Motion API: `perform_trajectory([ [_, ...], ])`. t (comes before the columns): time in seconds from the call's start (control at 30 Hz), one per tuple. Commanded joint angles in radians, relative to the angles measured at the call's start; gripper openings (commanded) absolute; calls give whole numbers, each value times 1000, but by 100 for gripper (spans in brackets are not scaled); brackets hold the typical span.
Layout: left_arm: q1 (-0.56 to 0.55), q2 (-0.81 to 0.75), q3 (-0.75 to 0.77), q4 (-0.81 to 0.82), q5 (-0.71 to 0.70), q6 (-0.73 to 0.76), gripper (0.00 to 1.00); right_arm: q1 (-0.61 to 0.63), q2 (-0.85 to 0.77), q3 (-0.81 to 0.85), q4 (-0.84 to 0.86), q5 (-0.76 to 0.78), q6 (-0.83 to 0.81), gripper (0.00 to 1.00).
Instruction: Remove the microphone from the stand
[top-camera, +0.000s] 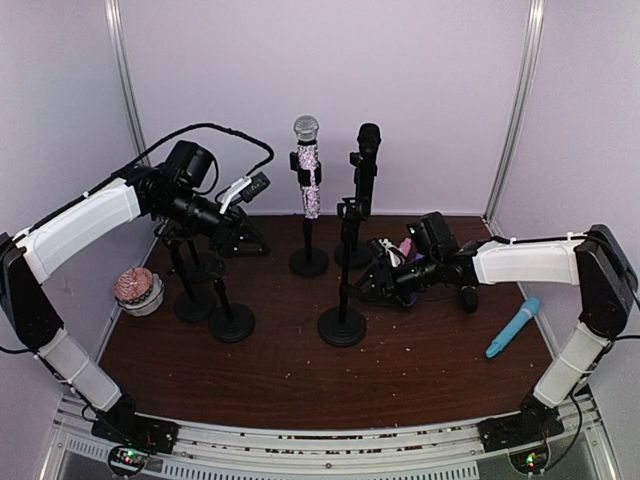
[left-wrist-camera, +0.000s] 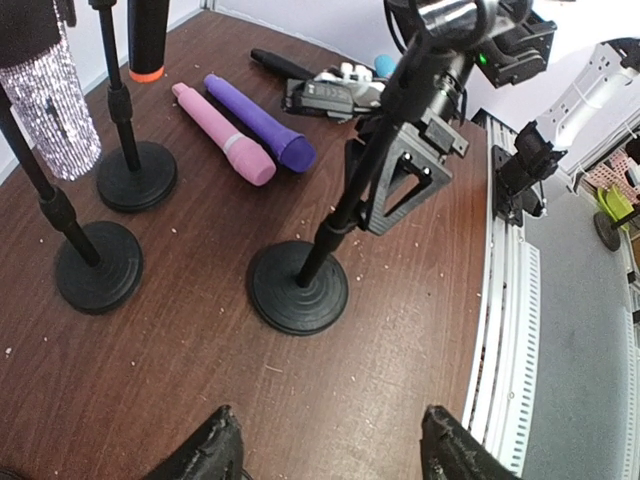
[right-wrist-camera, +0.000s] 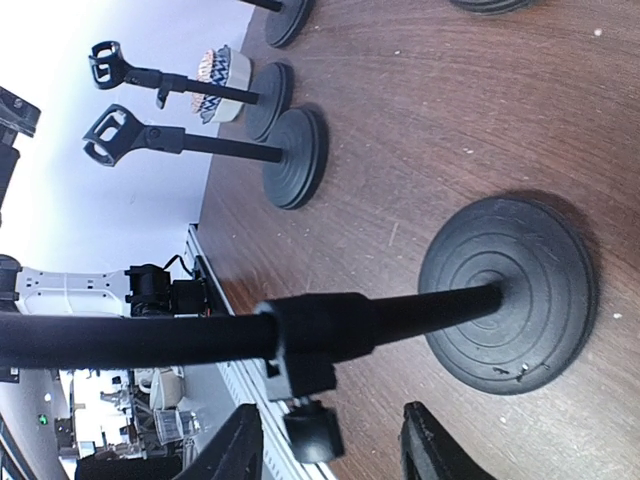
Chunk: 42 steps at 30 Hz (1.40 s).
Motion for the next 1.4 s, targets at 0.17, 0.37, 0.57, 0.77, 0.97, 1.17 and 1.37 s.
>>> perform_trajectory([
  [0.17,6,-38,-23,-19,20,35,64,-13,70,79,19,-84,-54,39],
  [0.37,7,-36,-12,-29,18,34,63,-31,100,102,-46,-93,-123,24],
  [0.57,7,-30,-11,-31,19,37,62,-29,98,104,-106,-76,-174,3],
  [0.77,7,-17,2,-31,30,31,61,-27,114,97,-162,-7,-216,0],
  [0.97,7,-10,2,-32,37,29,60,1,158,101,-248,191,-279,0],
  [1.17,6,0,1,-32,36,31,60,51,148,91,-266,405,-315,0],
  [1.37,7,1,9,-33,23,32,60,91,98,95,-270,609,-362,0],
])
